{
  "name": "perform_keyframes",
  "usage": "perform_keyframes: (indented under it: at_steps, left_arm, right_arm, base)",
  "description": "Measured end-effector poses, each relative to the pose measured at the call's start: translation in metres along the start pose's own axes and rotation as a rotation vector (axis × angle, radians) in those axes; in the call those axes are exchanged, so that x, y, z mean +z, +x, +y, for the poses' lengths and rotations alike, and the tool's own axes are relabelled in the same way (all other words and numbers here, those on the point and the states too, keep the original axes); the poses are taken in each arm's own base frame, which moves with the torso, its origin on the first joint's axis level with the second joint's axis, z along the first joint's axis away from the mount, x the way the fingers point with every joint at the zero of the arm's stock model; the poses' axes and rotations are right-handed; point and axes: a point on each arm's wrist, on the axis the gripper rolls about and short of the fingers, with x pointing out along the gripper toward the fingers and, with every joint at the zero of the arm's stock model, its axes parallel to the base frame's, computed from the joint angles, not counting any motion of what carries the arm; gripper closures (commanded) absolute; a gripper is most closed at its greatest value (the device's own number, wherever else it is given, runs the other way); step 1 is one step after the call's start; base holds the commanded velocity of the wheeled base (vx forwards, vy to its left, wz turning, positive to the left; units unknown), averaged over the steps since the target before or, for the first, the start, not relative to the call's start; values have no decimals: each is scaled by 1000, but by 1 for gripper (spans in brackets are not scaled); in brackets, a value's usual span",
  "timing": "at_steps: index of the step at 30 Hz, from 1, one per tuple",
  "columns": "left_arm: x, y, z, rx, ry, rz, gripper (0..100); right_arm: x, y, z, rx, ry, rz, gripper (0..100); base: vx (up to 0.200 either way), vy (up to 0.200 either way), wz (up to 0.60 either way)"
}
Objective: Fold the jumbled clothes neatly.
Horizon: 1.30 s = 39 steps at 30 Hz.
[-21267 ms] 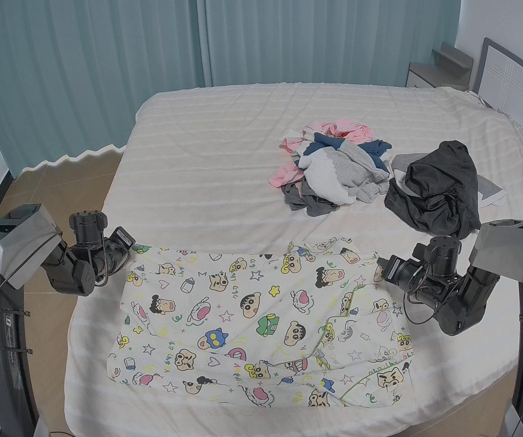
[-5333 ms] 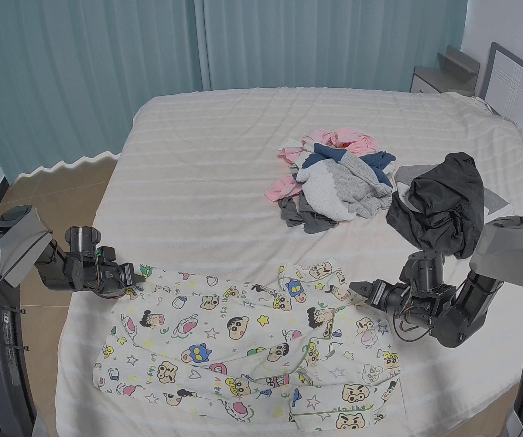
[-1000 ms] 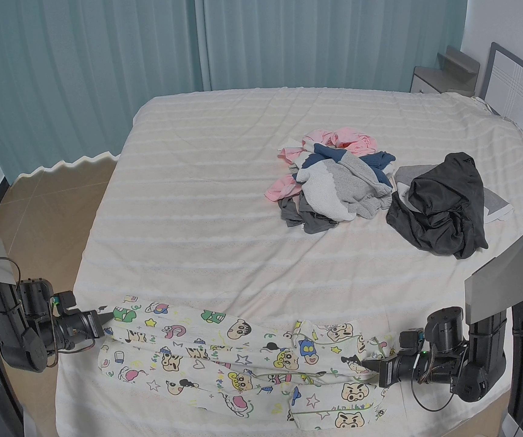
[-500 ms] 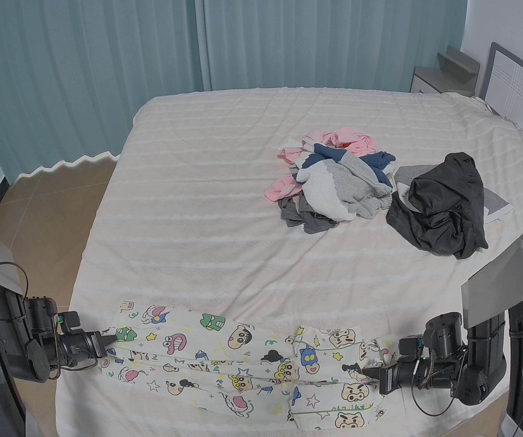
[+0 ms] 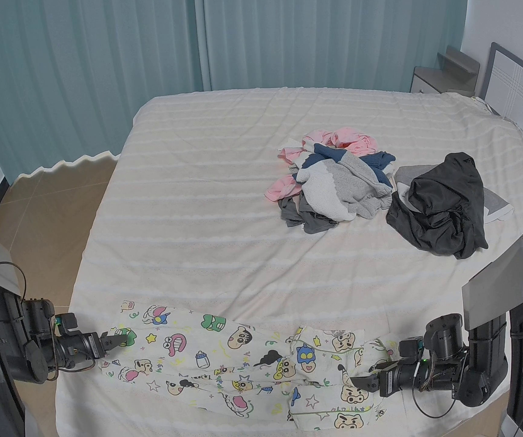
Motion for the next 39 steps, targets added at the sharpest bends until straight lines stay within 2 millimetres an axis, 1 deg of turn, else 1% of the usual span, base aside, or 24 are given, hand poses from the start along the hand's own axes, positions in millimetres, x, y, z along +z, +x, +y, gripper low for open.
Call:
perform_keyframes:
  at_steps: [6, 11, 17, 22, 26, 28, 34, 39]
  left_arm:
    - [10, -5, 6, 5, -109, -92, 0]
    - [19, -13, 10, -46, -271, -156, 0]
    - [25, -26, 8, -128, -497, -169, 0]
    - [27, -36, 4, -193, -581, -153, 0]
    - [24, -44, 1, -246, -591, -124, 0]
    - [22, -47, 1, -268, -595, -110, 0]
    - [18, -52, 2, -301, -589, -87, 0]
    - [9, -58, 5, -359, -505, -61, 0]
  right_arm:
    - [4, -10, 1, -5, 4, -23, 0]
    - [11, -24, -1, -19, 17, -68, 0]
    - [31, -39, -4, -31, 21, -188, 0]
    - [51, -39, 2, -26, -13, -288, 0]
    - [75, -32, 11, -9, -55, -384, 0]
    - [81, -26, 17, 8, -66, -387, 0]
    - [96, 5, 42, 30, -25, -285, 0]
    - [102, 35, 63, 13, -10, -178, 0]
  base:
    - [0, 0, 0]
    - [0, 0, 0]
    - [0, 0, 0]
    - [0, 0, 0]
    - [0, 0, 0]
    - [0, 0, 0]
    - [0, 0, 0]
    - [0, 0, 0]
